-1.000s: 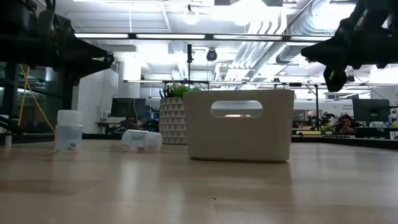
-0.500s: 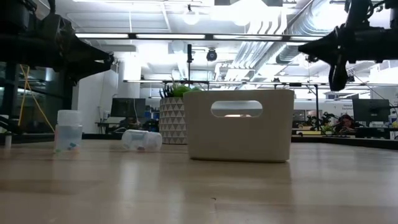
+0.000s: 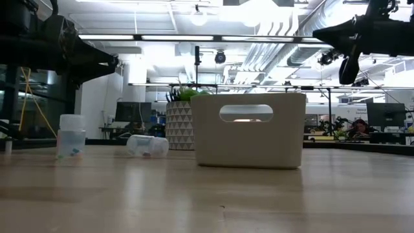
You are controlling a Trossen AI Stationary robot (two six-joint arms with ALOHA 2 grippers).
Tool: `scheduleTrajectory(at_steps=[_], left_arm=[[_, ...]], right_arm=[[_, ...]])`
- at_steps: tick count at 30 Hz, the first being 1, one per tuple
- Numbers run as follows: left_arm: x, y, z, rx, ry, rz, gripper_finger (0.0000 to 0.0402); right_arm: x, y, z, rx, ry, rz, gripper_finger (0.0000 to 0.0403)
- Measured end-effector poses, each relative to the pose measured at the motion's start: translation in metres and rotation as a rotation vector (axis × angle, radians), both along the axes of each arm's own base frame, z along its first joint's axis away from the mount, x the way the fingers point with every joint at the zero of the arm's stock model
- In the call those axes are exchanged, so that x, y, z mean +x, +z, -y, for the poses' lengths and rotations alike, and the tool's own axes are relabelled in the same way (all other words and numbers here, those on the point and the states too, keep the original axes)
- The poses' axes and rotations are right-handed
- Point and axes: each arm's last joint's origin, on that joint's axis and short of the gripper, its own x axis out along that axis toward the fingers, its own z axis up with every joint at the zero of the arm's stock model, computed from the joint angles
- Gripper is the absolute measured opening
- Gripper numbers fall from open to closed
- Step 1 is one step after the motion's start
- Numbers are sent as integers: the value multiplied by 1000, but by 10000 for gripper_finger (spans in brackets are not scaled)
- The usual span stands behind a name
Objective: Pick and place pill bottles into a basket
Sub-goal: Put the white medicine bottle into the white bin
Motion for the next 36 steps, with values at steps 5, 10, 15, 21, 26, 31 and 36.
scheduleTrajectory(at_steps=[5,10,15,21,26,31,36], left_arm=[[0,0,0,0,0,0,250],[0,0,0,0,0,0,250],[0,0,0,0,1,0,250],[0,0,0,0,3,0,250],[0,0,0,0,4,-1,250],[0,0,0,0,4,0,250],[0,0,0,0,4,0,250]], right_arm=[[0,0,-1,26,37,12,7],[0,0,1,69,-10,24,8],[-3,8,1,137,21,127,8],[-5,35,-2,-57,46,164,15],[7,77,-4,-189,87,89,42],[36,105,-5,-189,88,-287,101],[55,123,-6,-47,118,-571,167]])
